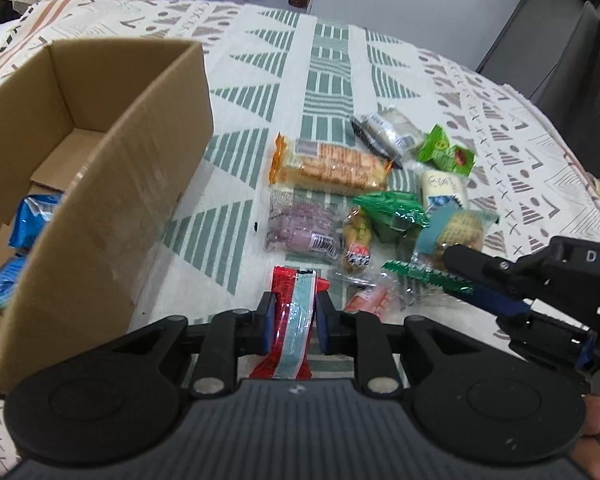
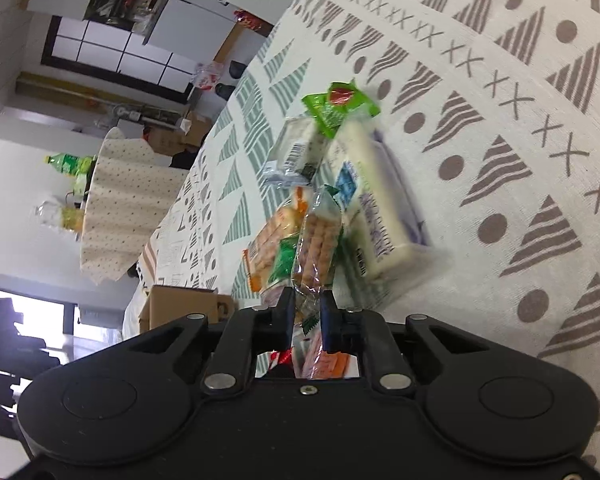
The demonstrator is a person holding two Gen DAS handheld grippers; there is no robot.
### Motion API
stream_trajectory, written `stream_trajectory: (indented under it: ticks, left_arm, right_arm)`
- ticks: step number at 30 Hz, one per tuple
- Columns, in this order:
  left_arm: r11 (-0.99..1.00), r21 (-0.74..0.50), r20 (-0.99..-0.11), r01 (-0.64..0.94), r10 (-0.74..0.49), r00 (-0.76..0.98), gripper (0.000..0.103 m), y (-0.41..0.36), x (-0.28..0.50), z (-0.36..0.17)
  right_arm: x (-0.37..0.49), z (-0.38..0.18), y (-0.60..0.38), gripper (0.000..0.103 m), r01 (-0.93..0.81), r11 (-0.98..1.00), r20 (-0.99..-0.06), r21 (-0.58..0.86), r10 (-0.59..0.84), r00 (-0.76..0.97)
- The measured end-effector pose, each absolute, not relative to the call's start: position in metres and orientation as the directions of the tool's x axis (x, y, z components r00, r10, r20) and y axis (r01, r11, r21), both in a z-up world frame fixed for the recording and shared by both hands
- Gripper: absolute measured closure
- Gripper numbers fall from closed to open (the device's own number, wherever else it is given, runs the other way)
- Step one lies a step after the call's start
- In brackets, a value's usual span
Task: Organize snacks
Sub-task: 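Grasp a wafer-roll packet with the right gripper while the left grasps a red-white stick packet, then carry both packets into the cardboard box and open both grippers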
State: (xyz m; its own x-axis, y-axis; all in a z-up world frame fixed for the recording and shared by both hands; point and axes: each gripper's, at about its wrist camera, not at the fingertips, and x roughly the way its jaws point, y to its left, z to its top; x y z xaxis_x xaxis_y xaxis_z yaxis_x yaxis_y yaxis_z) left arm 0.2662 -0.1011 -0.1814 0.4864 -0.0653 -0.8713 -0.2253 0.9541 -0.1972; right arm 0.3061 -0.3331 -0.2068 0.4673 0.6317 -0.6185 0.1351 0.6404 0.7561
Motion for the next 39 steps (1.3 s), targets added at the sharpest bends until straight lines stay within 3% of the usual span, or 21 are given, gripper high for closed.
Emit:
stream_trajectory:
  ticks: [21,39]
  left_arm:
    - [0.944,-0.216,-0.758,-0.250,0.000,0.653,0.083,-0.071,0.231,-0.078]
    - [0.904,-0.233,-0.708,-0.358,0.095,0.699,0.083,0.004,0.185,-0.041]
  right_arm:
    - [0.286,-0.143,-0.289,0.090,-0.156,0.621,-0.481,0.768,0.721,0.500]
    - [0.248,-0.107,-0.213,0.090,-0.339,0.607,-0.434,0.719,0.773,0.464]
